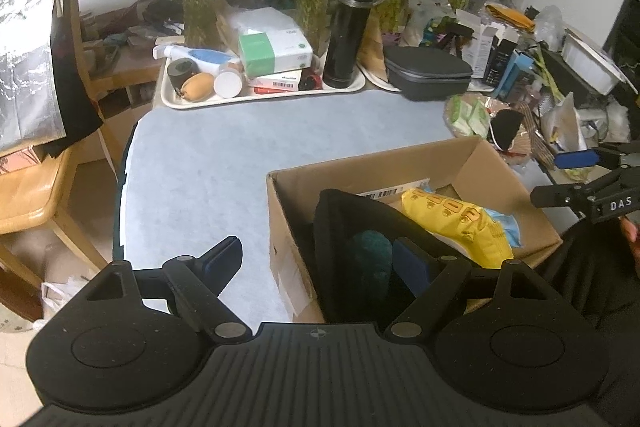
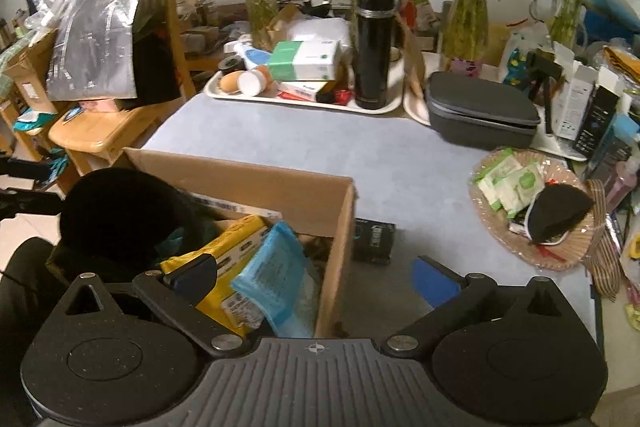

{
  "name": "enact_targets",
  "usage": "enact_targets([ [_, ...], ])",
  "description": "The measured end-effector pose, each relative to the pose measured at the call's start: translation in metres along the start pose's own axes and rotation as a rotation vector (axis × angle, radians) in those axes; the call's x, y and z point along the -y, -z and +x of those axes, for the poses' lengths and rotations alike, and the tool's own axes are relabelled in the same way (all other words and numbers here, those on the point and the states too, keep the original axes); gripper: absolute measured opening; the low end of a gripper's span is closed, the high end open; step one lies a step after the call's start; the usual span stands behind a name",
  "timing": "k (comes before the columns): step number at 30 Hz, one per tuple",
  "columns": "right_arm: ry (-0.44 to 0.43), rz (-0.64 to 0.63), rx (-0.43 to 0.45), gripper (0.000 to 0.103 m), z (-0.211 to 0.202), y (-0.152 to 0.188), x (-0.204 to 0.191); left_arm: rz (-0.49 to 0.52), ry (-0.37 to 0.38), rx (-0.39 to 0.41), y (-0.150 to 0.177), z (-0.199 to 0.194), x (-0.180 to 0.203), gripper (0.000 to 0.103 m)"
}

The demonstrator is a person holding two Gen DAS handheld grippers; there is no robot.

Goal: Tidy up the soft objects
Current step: 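Withdraw both tools from the box back over the table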

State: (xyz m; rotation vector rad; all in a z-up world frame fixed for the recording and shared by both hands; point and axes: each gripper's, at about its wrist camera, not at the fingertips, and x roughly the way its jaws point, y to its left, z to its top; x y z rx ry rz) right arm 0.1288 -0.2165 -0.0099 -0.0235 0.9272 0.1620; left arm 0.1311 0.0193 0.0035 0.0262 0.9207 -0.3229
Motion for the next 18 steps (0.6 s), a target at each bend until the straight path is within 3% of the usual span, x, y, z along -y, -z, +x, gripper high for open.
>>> enact_targets([
  [18, -0.007, 0.187, -0.061, 0.103, 0.051, -0.031, 0.056, -0.072, 0.029, 0.012, -0.023, 0.028, -0.022, 0.083],
])
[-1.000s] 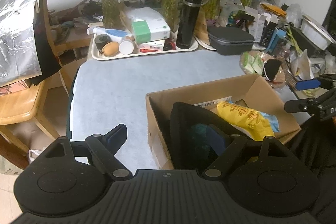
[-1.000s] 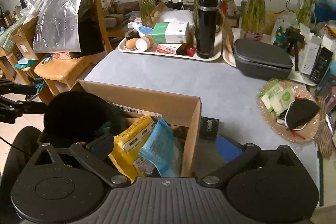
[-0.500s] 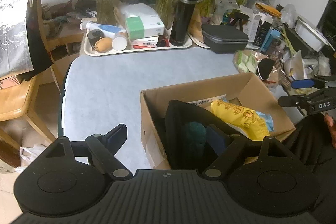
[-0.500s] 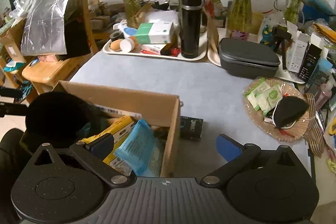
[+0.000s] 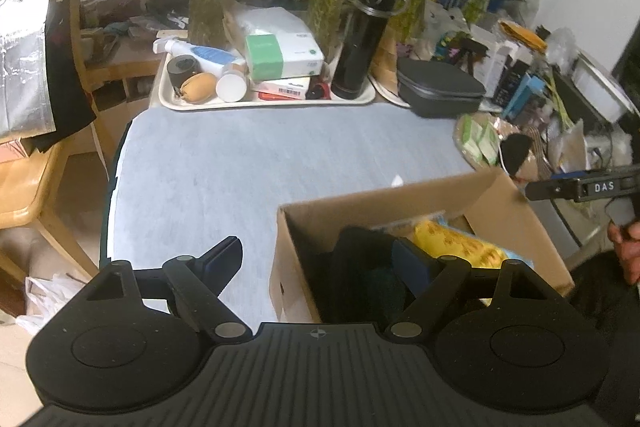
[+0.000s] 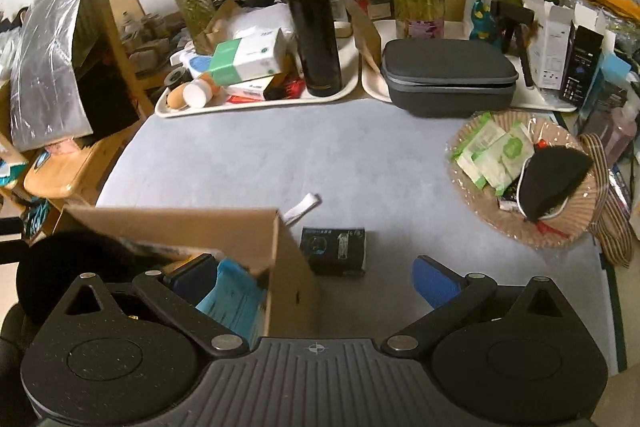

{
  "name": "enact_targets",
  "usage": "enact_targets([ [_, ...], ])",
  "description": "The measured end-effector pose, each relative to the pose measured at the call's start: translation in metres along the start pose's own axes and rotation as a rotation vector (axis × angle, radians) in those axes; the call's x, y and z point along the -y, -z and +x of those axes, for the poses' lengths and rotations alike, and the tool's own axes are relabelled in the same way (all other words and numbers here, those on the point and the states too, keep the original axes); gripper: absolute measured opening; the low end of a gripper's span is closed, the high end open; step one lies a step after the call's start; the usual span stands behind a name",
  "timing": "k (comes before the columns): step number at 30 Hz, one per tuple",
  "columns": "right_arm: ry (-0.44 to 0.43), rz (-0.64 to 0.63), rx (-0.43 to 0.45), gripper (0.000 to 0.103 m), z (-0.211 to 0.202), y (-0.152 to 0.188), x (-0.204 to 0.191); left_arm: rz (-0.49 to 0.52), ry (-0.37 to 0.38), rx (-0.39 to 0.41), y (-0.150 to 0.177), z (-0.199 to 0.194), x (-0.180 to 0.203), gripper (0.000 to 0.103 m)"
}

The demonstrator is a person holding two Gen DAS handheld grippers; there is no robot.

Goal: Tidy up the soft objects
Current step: 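Withdraw both tools from the box back over the table, then grasp the thin white strip on the table with the left tool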

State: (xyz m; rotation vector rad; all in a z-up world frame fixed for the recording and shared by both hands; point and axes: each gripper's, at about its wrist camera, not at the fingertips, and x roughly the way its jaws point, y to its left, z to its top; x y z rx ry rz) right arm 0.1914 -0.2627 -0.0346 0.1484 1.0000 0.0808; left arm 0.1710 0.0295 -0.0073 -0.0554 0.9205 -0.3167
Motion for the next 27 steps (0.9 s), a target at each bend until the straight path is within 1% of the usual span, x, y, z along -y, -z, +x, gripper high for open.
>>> enact_targets([
  [4, -0.003, 0.013, 0.005, 0.103, 0.012, -0.013, 0.008, -0.035, 0.009, 0.016, -0.007, 0.008, -0.008, 0.083],
  [8, -0.003, 0.041, 0.004, 0.103, 0.028, -0.024, 0.016, -0.047, 0.003, 0.013, -0.016, 0.018, -0.014, 0.083],
  [12, -0.001, 0.084, -0.009, 0.103, 0.046, -0.032, 0.026, -0.028, -0.006, -0.005, -0.026, 0.028, -0.017, 0.083],
  [19, 0.023, 0.149, -0.061, 0.103, 0.081, -0.041, 0.044, 0.016, 0.009, -0.028, -0.044, 0.047, -0.016, 0.082],
  [23, 0.057, 0.142, -0.079, 0.103, 0.098, -0.043, 0.050, 0.040, 0.011, -0.060, -0.054, 0.059, -0.014, 0.082],
  [27, 0.076, 0.158, -0.097, 0.103, 0.111, -0.036, 0.057, 0.092, 0.008, -0.096, -0.067, 0.072, -0.006, 0.082],
])
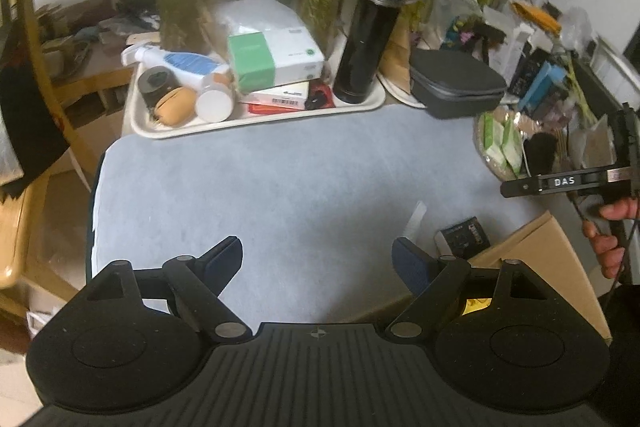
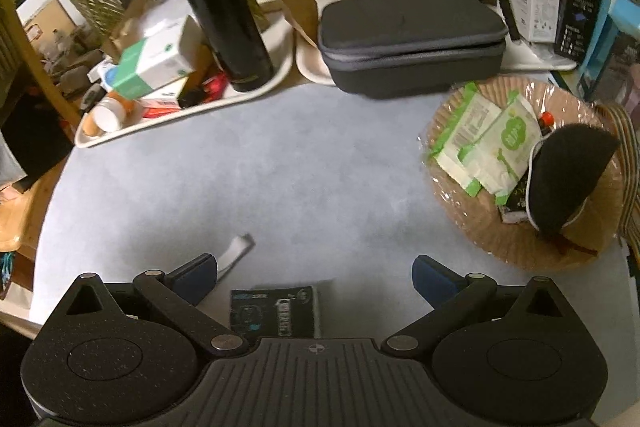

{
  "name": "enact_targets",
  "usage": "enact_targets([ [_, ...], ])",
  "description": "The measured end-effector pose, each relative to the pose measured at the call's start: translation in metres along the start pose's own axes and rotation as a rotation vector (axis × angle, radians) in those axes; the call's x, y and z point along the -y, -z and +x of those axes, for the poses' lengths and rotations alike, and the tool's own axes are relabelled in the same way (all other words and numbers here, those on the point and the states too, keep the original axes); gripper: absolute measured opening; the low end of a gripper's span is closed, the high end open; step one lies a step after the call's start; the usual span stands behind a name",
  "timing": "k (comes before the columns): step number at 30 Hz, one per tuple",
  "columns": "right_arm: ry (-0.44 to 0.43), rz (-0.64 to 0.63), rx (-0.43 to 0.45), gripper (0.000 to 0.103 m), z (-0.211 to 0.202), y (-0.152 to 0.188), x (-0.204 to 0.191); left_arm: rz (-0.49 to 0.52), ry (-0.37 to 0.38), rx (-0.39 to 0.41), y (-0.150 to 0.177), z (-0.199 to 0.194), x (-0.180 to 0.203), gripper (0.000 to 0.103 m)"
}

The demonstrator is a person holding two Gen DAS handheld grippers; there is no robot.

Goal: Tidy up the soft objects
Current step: 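Grasp the thin white strip on the table with the left tool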

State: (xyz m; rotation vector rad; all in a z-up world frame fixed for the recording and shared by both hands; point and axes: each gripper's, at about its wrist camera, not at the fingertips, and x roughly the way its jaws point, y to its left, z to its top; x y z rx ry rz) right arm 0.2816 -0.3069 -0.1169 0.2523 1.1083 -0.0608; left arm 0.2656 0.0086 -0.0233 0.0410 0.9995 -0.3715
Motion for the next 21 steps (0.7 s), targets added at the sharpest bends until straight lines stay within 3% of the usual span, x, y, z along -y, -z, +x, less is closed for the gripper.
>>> enact_targets([
  [7, 0.053, -0.041, -0.054, 0.103, 0.017, 0.005, -0.001, 0.124, 0.014, -0.094, -0.030, 0.029, 0.021, 0.082],
  [14, 0.093, -0.026, -0.069, 0.103, 0.021, 0.006, 0.004, 0.185, 0.047, -0.212, -0.055, 0.073, 0.043, 0.072],
  [18, 0.075, -0.024, -0.078, 0.103, 0.021, 0.006, 0.006, 0.211, 0.135, -0.355, -0.068, 0.114, 0.060, 0.071],
  [21, 0.069, -0.010, -0.080, 0.103, 0.021, 0.006, 0.009, 0.226, 0.126, -0.432, -0.073, 0.145, 0.072, 0.063],
])
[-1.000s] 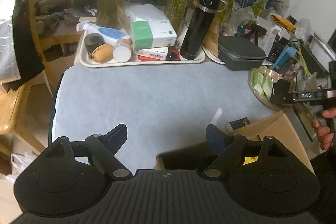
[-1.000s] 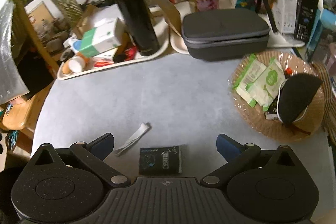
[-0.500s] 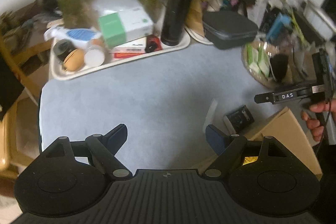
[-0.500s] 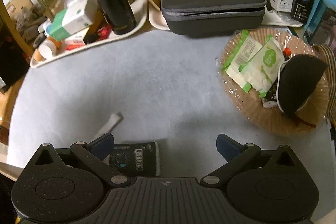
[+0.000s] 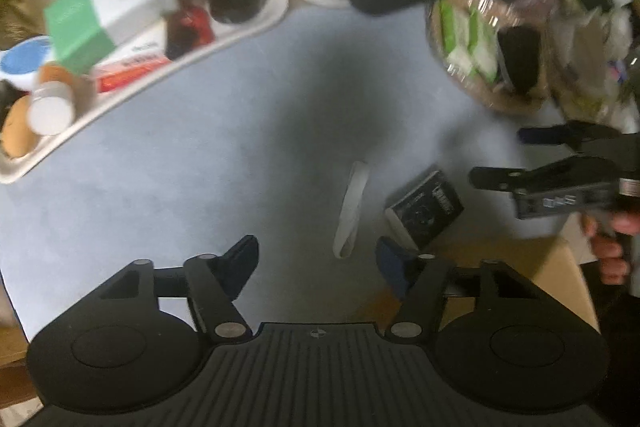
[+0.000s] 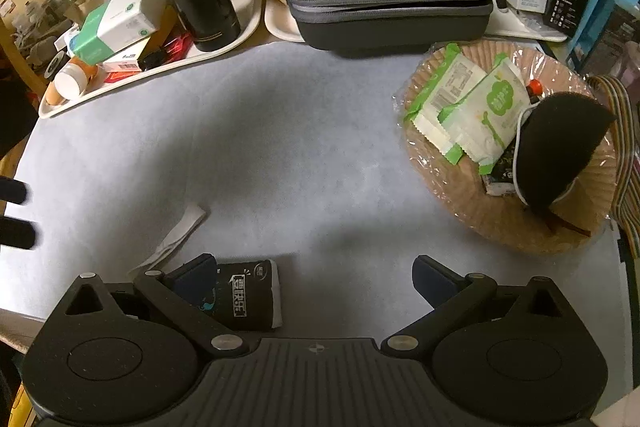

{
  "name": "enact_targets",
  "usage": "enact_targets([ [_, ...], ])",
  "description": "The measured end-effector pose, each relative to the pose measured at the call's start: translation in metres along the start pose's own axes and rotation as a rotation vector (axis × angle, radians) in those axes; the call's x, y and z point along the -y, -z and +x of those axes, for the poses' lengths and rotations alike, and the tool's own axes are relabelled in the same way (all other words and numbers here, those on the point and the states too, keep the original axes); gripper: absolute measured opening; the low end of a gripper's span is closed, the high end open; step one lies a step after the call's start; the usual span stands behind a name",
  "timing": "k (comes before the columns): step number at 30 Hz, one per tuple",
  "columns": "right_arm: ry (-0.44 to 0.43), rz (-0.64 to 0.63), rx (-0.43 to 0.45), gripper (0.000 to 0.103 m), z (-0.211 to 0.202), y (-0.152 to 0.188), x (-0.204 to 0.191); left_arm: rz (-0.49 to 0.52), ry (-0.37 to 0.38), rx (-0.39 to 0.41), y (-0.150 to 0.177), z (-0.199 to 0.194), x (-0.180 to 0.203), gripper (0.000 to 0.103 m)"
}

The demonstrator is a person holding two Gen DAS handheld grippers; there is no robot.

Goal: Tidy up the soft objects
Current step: 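Grasp the thin white strip on the table with the left tool, then grasp the black tissue pack with the right tool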

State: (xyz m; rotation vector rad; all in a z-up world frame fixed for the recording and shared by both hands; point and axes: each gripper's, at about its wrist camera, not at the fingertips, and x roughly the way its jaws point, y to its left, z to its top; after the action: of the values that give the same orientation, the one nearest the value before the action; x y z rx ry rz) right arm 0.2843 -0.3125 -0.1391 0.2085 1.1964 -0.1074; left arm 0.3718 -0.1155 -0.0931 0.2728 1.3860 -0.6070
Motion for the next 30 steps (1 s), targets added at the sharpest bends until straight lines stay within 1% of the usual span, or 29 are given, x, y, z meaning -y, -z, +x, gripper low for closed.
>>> enact_targets([
  [3, -0.004, 0.004, 0.005, 0.103, -0.001, 0.000, 0.001, 0.035, -0.009, -0.061, -0.017, 0.027, 0.010, 0.060],
  [6, 0.004, 0.007, 0.015, 0.103, -0.002, -0.001, 0.001, 0.056, 0.000, -0.126, -0.029, 0.051, 0.017, 0.055],
  [9, 0.011, 0.009, 0.021, 0.103, -0.003, -0.001, 0.003, 0.063, -0.019, -0.168, -0.037, 0.072, 0.021, 0.052],
  [10, 0.015, 0.009, 0.023, 0.103, -0.003, -0.001, 0.004, 0.065, -0.024, -0.180, -0.039, 0.078, 0.022, 0.049],
  [11, 0.018, 0.010, 0.025, 0.103, -0.004, -0.001, 0.004, 0.064, -0.025, -0.189, -0.040, 0.083, 0.022, 0.046],
  [13, 0.025, 0.011, 0.030, 0.103, -0.005, -0.001, 0.006, 0.067, -0.017, -0.211, -0.042, 0.093, 0.022, 0.045],
  [15, 0.029, 0.018, 0.031, 0.103, -0.005, -0.002, 0.008, 0.067, -0.010, -0.215, -0.043, 0.098, 0.020, 0.042],
  [17, 0.028, 0.027, 0.032, 0.103, -0.005, -0.003, 0.009, 0.075, -0.004, -0.233, -0.044, 0.105, 0.020, 0.035],
  [19, 0.025, 0.032, 0.033, 0.103, -0.005, -0.003, 0.009, 0.076, -0.008, -0.250, -0.044, 0.111, 0.020, 0.032],
  [21, 0.022, 0.028, 0.033, 0.103, -0.005, -0.003, 0.007, 0.086, -0.012, -0.245, -0.046, 0.112, 0.021, 0.029],
  [24, 0.020, 0.023, 0.025, 0.103, -0.003, -0.003, 0.004, 0.088, -0.031, -0.241, -0.047, 0.114, 0.024, 0.026],
  [25, 0.020, 0.022, 0.025, 0.103, -0.003, -0.004, 0.003, 0.101, -0.045, -0.241, -0.046, 0.114, 0.026, 0.022],
  [26, 0.022, 0.020, 0.024, 0.103, -0.003, -0.004, 0.003, 0.108, -0.066, -0.239, -0.046, 0.115, 0.030, 0.016],
  [27, 0.023, 0.017, 0.021, 0.103, -0.002, -0.004, 0.002, 0.111, -0.082, -0.238, -0.045, 0.114, 0.031, 0.014],
  [30, 0.004, 0.023, 0.009, 0.103, 0.000, -0.004, 0.002, 0.113, -0.083, -0.232, -0.042, 0.112, 0.033, 0.012],
])
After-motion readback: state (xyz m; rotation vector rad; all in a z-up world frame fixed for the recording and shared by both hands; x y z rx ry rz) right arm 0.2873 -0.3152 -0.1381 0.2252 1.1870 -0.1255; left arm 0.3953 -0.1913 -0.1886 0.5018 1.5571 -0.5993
